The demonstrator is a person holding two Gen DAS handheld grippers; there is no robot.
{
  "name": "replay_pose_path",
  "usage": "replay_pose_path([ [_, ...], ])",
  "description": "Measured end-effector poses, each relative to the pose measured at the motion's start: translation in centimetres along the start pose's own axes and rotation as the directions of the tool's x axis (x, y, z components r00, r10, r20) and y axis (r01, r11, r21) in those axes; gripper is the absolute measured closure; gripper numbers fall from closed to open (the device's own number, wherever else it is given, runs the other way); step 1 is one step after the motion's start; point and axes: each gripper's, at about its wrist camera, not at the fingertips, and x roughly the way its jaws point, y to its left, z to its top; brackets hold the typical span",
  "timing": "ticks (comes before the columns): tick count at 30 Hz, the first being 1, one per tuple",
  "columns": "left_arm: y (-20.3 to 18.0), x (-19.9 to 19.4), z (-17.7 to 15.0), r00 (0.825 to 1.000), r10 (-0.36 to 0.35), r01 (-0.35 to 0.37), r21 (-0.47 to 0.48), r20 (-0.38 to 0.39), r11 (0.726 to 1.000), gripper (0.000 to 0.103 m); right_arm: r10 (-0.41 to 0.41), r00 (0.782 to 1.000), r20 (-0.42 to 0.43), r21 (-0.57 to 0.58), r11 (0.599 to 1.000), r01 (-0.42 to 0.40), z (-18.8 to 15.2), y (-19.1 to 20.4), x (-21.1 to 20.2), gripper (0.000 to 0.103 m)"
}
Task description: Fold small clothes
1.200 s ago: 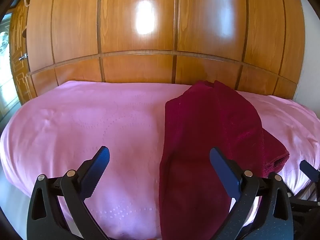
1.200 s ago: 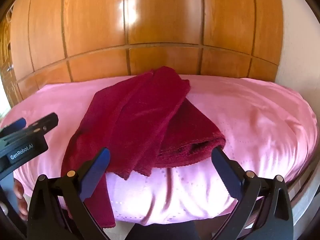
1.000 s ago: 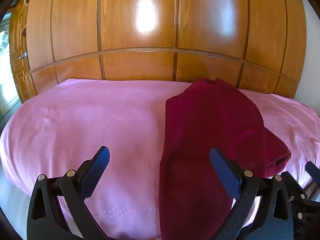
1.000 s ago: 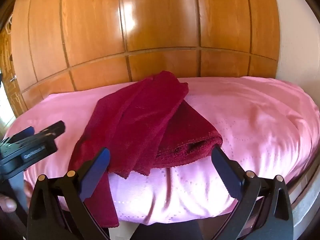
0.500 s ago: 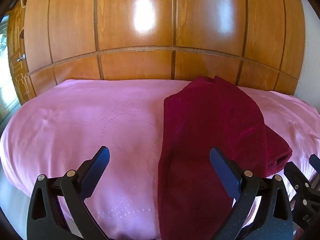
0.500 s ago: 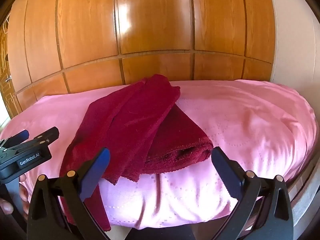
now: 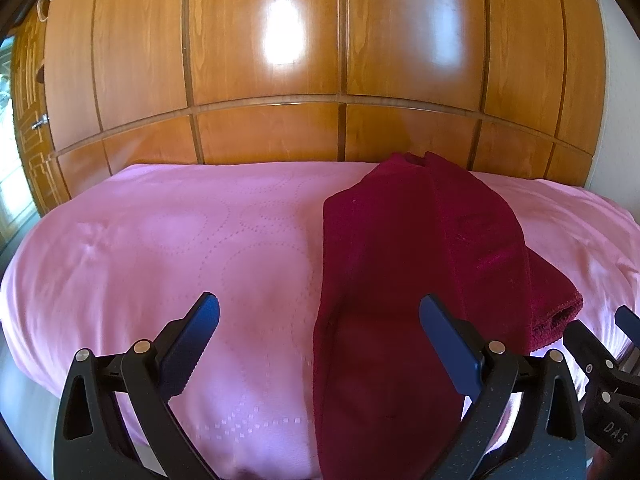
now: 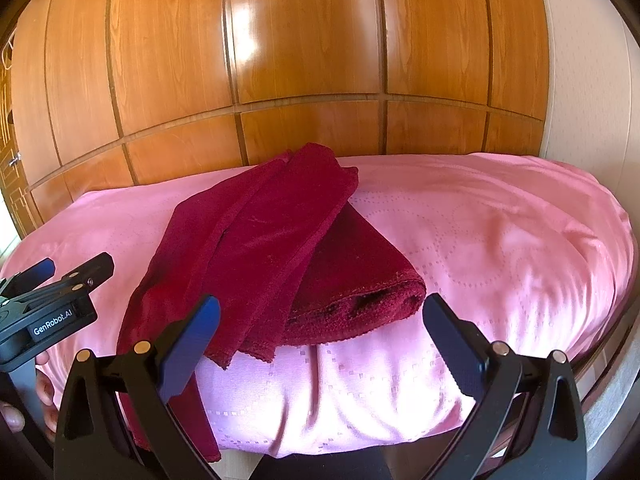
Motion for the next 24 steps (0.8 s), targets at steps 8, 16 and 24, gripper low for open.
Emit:
replay_pose_path([
  [8, -0.13, 0.06, 0.08, 1.000, 0.000, 0.000, 0.005, -0.007, 1.000, 0.004, -0.002, 1.000, -0.005, 0.007, 1.000, 0.002, 0.00, -0.17, 0.13, 0.002],
  [16, -0.28, 0.08, -0.02, 1.000, -0.002, 0.002, 0.013, -0.011, 1.000, 0.004, -0.002, 1.000, -0.007, 0.008, 1.000, 0.002, 0.05, -0.15, 0.08, 0.002],
  [24, -0.28, 0.48, -0.12, 1.000, -0.008, 0.008, 0.019, -0.028, 1.000, 0.004, -0.005, 1.000, -0.013, 0.014, 1.000, 0.005, 0.05, -0.41, 0.13, 0.002],
])
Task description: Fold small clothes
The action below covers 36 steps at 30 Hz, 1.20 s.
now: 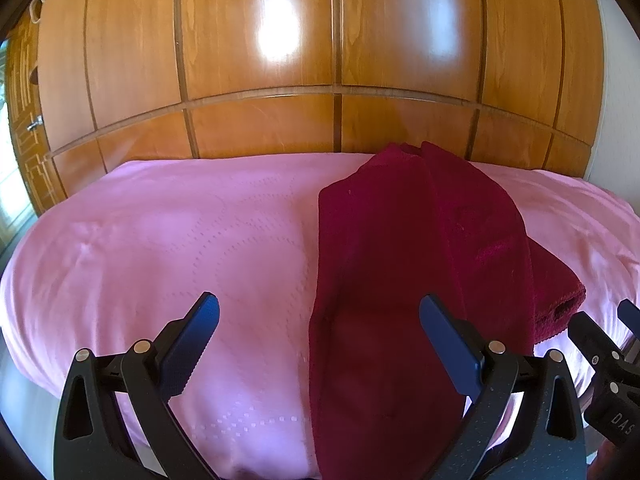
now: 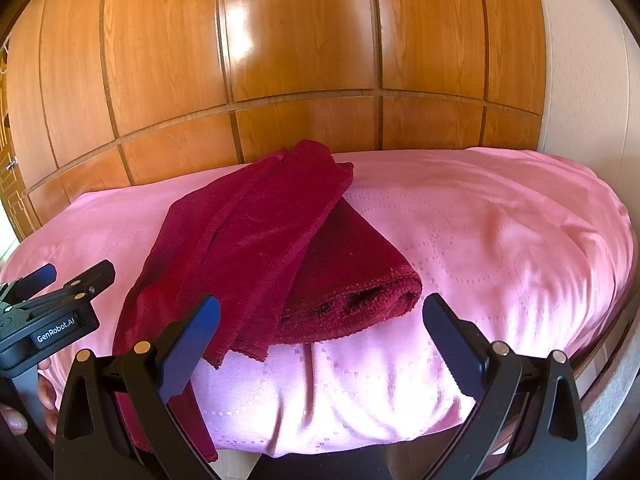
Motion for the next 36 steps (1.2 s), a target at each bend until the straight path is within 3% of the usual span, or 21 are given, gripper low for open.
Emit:
replay_pose_path([
  [18, -0.7, 0.7, -0.2, 0.998, -0.046, 0.048, 0.045, -0.031, 0.998, 0.004, -0.006, 1.000, -0.006, 0.012, 1.000, 0.006, 0.2, -0.3, 0.2, 0.002],
  [24, -1.4, 1.3, -0.3, 0.996, -0.071, 0.077, 0.118, -0.049, 0.990, 0.004, -0.014, 1.000, -0.012, 0.018, 1.000, 0.014, 0.4, -0.8, 0.5, 0.002],
  [28, -2.4, 1.2, -0.8, 0.992, -0.118, 0.126, 0.213, -0.050, 0.969, 0.008, -0.026, 1.000, -0.017, 0.045, 0.999, 0.026, 0.8, -2.1, 0.9, 0.002],
  [30, -3.0, 1.4, -1.3, 0.982, -0.167, 0.183, 0.255, -0.085, 0.949, 0.016, -0.034, 0.999, -0.013, 0.044, 0.998, 0.034, 1.3, -2.8, 1.1, 0.002],
  [33, -4.2, 2.1, -2.3, 0.963, -0.225, 0.261, 0.304, -0.148, 0.916, 0.018, -0.022, 1.000, -0.004, 0.066, 0.998, 0.022, 2.3, -3.9, 1.4, 0.003],
  [36, -5.5, 2.6, -3.3, 0.948, -0.253, 0.305, 0.333, -0.191, 0.892, 0.018, 0.006, 1.000, -0.005, 0.065, 0.998, -0.006, 3.5, -4.3, 2.3, 0.015],
])
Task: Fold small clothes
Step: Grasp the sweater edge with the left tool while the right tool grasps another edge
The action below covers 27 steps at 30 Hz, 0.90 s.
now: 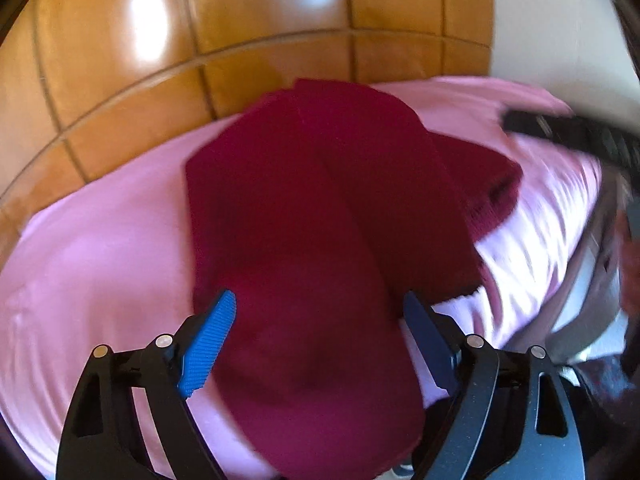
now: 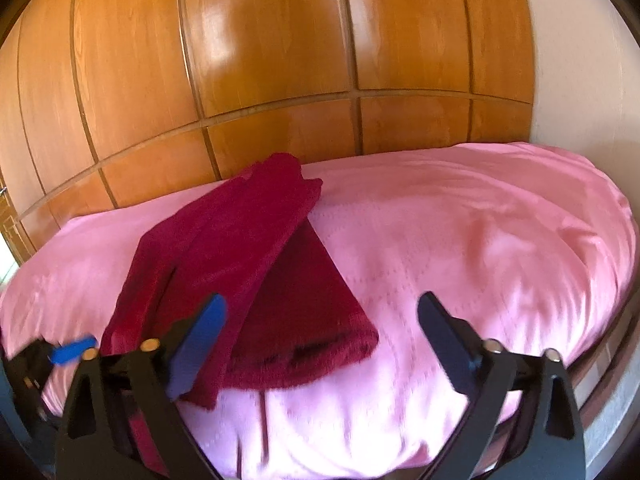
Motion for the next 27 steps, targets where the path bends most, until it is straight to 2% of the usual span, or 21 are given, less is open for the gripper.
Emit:
replay_pose_path([
  [1, -0.3, 0.3, -0.2, 1.000, 0.003, -0.003, 0.014, -0.006, 1.000, 0.018, 0.027, 1.000, -0.016, -0.002, 1.000, -0.027, 0.4, 0.0, 0.6, 0.021],
  [3, -0.4, 1.2, -0.6, 0.999, 0.008, -0.007, 0.021, -0.033, 1.000, 0.032, 0.094, 0.993, -0.070, 0.009, 0.996, -0.094, 0.9, 0.2, 1.9, 0.029],
  [4, -0.3, 1.6, -0.7, 0.999, -0.003, 0.004, 0.016, -0.050, 1.000, 0.035, 0.141, 0.984, -0.112, 0.027, 0.990, -0.138, 1.1, 0.4, 3.0, 0.033],
  [7, 0.6, 1.8, -1.3, 0.997, -0.043, 0.042, -0.015, -0.057, 0.999, 0.060, 0.169, 0.974, -0.150, 0.032, 0.986, -0.166, 1.2, 1.2, 5.2, 0.040],
  [9, 1.7, 1.3, -1.4, 0.996, -0.079, 0.077, -0.065, -0.041, 0.995, 0.084, 0.166, 0.973, -0.161, 0.012, 0.986, -0.166, 1.4, 2.0, 6.9, 0.046],
  [10, 2.3, 1.0, -1.4, 0.995, -0.099, 0.095, -0.096, -0.032, 0.991, 0.088, 0.171, 0.970, -0.170, 0.008, 0.985, -0.173, 1.4, 2.5, 7.5, 0.053],
  [11, 3.1, 0.9, -1.5, 0.992, -0.124, 0.120, -0.125, -0.024, 0.985, 0.089, 0.185, 0.965, -0.187, 0.003, 0.982, -0.187, 1.5, 2.9, 8.4, 0.066],
  [13, 4.5, 0.2, -1.2, 0.987, -0.163, 0.160, -0.182, 0.003, 0.970, 0.091, 0.192, 0.956, -0.222, -0.024, 0.979, -0.203, 1.6, 3.8, 9.6, 0.087],
  [14, 5.3, -0.2, -0.9, 0.985, -0.173, 0.174, -0.206, 0.021, 0.963, 0.092, 0.189, 0.955, -0.230, -0.041, 0.978, -0.203, 1.6, 4.2, 9.9, 0.093],
  [16, 7.6, -1.5, -0.1, 0.980, -0.188, 0.200, -0.271, 0.071, 0.942, 0.092, 0.195, 0.958, -0.208, -0.090, 0.972, -0.217, 2.1, 4.8, 9.4, 0.095],
  [18, 10.7, -2.7, 0.8, 0.966, -0.226, 0.255, -0.344, 0.123, 0.904, 0.092, 0.201, 0.962, -0.187, -0.121, 0.967, -0.226, 2.9, 4.8, 8.7, 0.096],
  [21, 14.3, -4.7, 1.8, 0.961, -0.190, 0.258, -0.391, 0.203, 0.884, 0.092, 0.184, 0.972, -0.148, -0.165, 0.964, -0.208, 4.5, 3.8, 7.9, 0.096],
  [24, 18.4, -5.4, 3.4, 0.961, -0.126, 0.226, -0.435, 0.247, 0.871, 0.092, 0.095, 0.993, -0.065, -0.221, 0.969, -0.107, 6.9, 1.8, 7.5, 0.097],
  [27, 22.8, -4.9, 5.1, 0.969, -0.021, 0.141, -0.484, 0.247, 0.864, 0.092, -0.043, 0.999, 0.008, -0.268, 0.962, 0.043, 9.4, -0.7, 8.4, 0.097],
])
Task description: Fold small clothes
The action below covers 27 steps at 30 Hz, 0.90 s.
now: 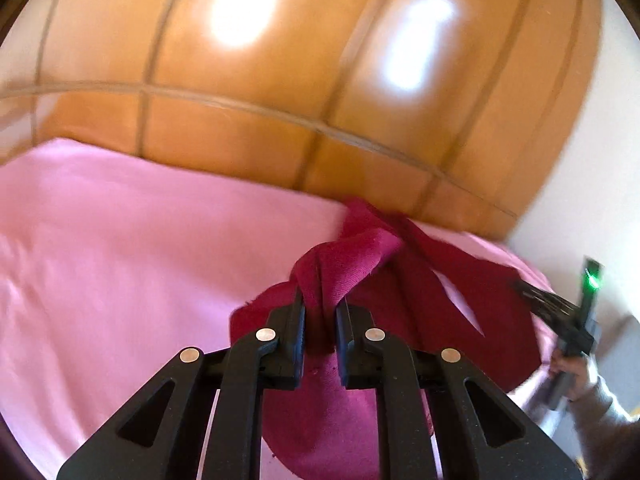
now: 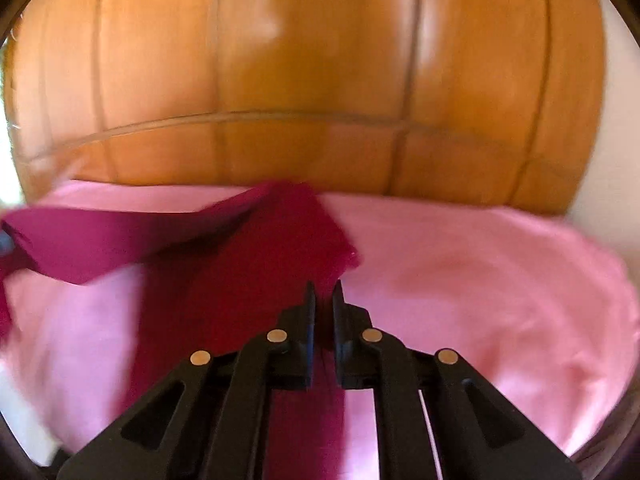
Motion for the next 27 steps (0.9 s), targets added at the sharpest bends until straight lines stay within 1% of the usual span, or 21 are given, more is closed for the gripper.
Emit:
replay_pose_path([
  [3, 2.9, 1.8, 2.9, 0.995, 0.102, -0.102, -0.026, 0.003, 0.994, 0.092, -0.155, 0.988, 0.011, -0.053, 0.986, 0.155, 1.1, -2.9, 2.3, 0.097],
  [4, 3.9, 2.8, 4.0, 0.988, 0.157, -0.157, -0.028, 0.000, 0.987, 0.092, -0.197, 0.980, -0.007, -0.051, 0.979, 0.196, 1.5, -4.3, 3.6, 0.097],
  [6, 5.8, 4.8, 5.8, 0.973, 0.230, -0.231, -0.034, -0.022, 0.972, 0.092, -0.275, 0.961, -0.029, -0.058, 0.960, 0.273, 2.2, -6.3, 5.9, 0.097],
  [7, 6.9, 5.9, 6.7, 0.960, 0.278, -0.279, -0.046, -0.034, 0.959, 0.092, -0.325, 0.945, -0.045, -0.067, 0.944, 0.322, 2.6, -7.6, 7.6, 0.097],
  [9, 8.4, 7.7, 8.1, 0.943, 0.326, -0.330, -0.067, -0.069, 0.941, 0.090, -0.378, 0.921, -0.094, -0.063, 0.925, 0.374, 3.1, -9.5, 10.6, 0.097],
  [10, 9.7, 8.8, 8.9, 0.926, 0.367, -0.374, -0.091, -0.086, 0.923, 0.089, -0.399, 0.910, -0.111, -0.067, 0.917, 0.393, 3.3, -10.3, 11.7, 0.097],
  [12, 11.3, 10.0, 9.7, 0.900, 0.421, -0.433, -0.105, -0.115, 0.896, 0.074, -0.429, 0.891, -0.151, -0.077, 0.903, 0.422, 3.5, -11.5, 14.3, 0.095],
  [13, 12.0, 10.5, 9.9, 0.877, 0.465, -0.478, -0.109, -0.126, 0.872, 0.069, -0.439, 0.883, -0.165, -0.074, 0.898, 0.433, 3.8, -12.0, 15.3, 0.089],
  [14, 12.6, 10.7, 10.1, 0.856, 0.501, -0.514, -0.113, -0.127, 0.850, 0.056, -0.455, 0.872, -0.178, -0.074, 0.890, 0.449, 3.8, -12.4, 16.2, 0.076],
  [15, 13.1, 10.9, 10.3, 0.838, 0.532, -0.544, -0.116, -0.123, 0.831, 0.046, -0.474, 0.861, -0.182, -0.074, 0.880, 0.469, 3.9, -12.7, 16.8, 0.064],
  [16, 13.6, 10.8, 10.7, 0.815, 0.567, -0.579, -0.122, -0.120, 0.806, 0.044, -0.483, 0.856, -0.182, -0.066, 0.875, 0.480, 3.9, -12.9, 16.9, 0.046],
  [17, 13.5, 10.4, 10.5, 0.801, 0.587, -0.598, -0.128, -0.116, 0.791, 0.043, -0.483, 0.857, -0.181, -0.046, 0.874, 0.483, 4.0, -13.2, 16.8, 0.046],
  [18, 13.5, 9.7, 10.4, 0.805, 0.583, -0.594, -0.140, -0.109, 0.793, 0.043, -0.460, 0.869, -0.182, -0.014, 0.885, 0.465, 4.1, -13.2, 16.3, 0.046],
  [20, 12.6, 8.5, 9.0, 0.853, 0.516, -0.522, -0.162, -0.083, 0.837, 0.043, -0.365, 0.917, -0.161, 0.040, 0.926, 0.376, 4.0, -12.0, 13.9, 0.046],
  [21, 11.9, 8.4, 8.4, 0.873, 0.480, -0.488, -0.154, -0.087, 0.859, 0.043, -0.309, 0.938, -0.155, 0.063, 0.945, 0.322, 3.9, -11.6, 13.0, 0.046],
  [22, 11.2, 8.3, 7.5, 0.890, 0.446, -0.455, -0.145, -0.091, 0.879, 0.043, -0.161, 0.974, -0.161, 0.128, 0.975, 0.183, 3.4, -10.5, 11.2, 0.046],
  [23, 10.5, 8.2, 6.7, 0.909, 0.404, -0.414, -0.136, -0.100, 0.900, 0.043, -0.063, 0.982, -0.176, 0.169, 0.981, 0.093, 3.2, -10.0, 10.5, 0.046],
  [24, 9.7, 8.4, 5.5, 0.930, 0.350, -0.363, -0.129, -0.117, 0.923, 0.043, 0.065, 0.978, -0.200, 0.220, 0.975, -0.020, 2.5, -9.0, 9.6, 0.046],
  [25, 8.6, 8.8, 4.4, 0.949, 0.281, -0.298, -0.124, -0.141, 0.946, 0.043, 0.213, 0.952, -0.221, 0.277, 0.949, -0.148, 1.5, -7.6, 8.7, 0.046],
  [26, 7.6, 9.0, 3.0, 0.961, 0.225, -0.246, -0.124, -0.163, 0.961, 0.043, 0.306, 0.923, -0.232, 0.308, 0.923, -0.228, 0.5, -6.3, 8.0, 0.047],
  [27, 6.7, 9.2, 2.0, 0.967, 0.182, -0.206, -0.124, -0.180, 0.971, 0.043, 0.386, 0.888, -0.251, 0.328, 0.897, -0.297, -0.4, -4.9, 7.5, 0.049],
])
